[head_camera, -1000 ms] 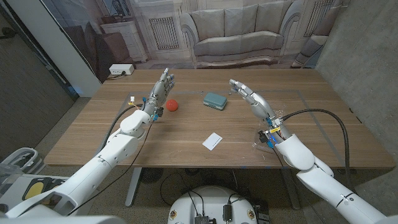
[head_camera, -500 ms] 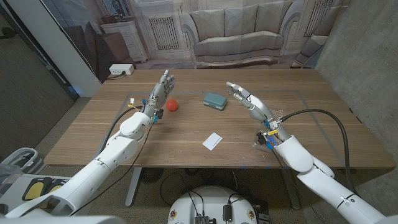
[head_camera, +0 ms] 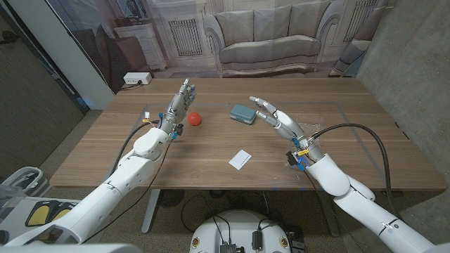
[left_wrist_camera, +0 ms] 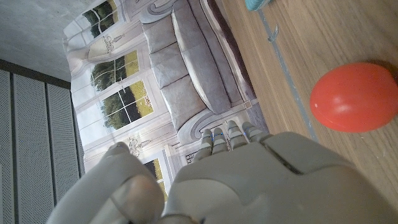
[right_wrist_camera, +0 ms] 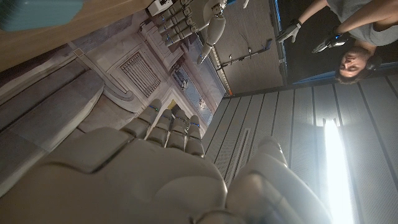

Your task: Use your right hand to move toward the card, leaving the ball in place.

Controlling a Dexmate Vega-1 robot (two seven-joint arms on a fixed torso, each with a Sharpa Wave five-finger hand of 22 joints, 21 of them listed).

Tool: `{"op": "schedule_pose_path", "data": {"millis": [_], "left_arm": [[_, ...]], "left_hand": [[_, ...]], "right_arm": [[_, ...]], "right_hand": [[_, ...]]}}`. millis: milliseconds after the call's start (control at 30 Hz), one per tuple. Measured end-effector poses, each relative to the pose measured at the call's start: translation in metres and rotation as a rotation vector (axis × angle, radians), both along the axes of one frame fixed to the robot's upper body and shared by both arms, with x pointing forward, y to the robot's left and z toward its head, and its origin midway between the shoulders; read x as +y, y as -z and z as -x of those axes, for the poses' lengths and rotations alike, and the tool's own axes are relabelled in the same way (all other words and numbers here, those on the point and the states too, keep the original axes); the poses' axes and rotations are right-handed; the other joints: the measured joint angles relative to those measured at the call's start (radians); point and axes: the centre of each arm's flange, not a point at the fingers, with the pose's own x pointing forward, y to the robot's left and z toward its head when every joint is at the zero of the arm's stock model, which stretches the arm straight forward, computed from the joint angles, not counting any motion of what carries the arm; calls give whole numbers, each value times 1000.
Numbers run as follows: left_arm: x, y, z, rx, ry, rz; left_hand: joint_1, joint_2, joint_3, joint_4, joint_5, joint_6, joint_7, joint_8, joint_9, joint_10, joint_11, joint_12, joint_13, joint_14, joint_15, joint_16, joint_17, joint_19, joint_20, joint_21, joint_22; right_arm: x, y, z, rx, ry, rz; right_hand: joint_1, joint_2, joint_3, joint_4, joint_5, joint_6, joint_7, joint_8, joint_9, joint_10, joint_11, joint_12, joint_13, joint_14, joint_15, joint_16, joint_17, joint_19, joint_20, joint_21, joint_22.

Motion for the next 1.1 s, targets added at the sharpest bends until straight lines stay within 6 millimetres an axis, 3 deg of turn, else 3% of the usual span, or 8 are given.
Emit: {"op": "schedule_pose_path", "data": {"millis": [1100], "left_arm": [[9, -1, 11, -20, -13, 2]], "left_hand": [[0, 0, -4, 4, 0, 0, 0, 0, 0, 0, 0, 0, 0, 0, 0, 0, 0, 0, 0, 0, 0]], "right_arm": [[27, 10, 6, -97, 108, 110]], "right_hand": [[4, 4, 3, -3, 4, 9, -9, 0, 0, 9, -2, 0, 0, 0, 0, 0, 0, 0, 0, -17, 0]]}}
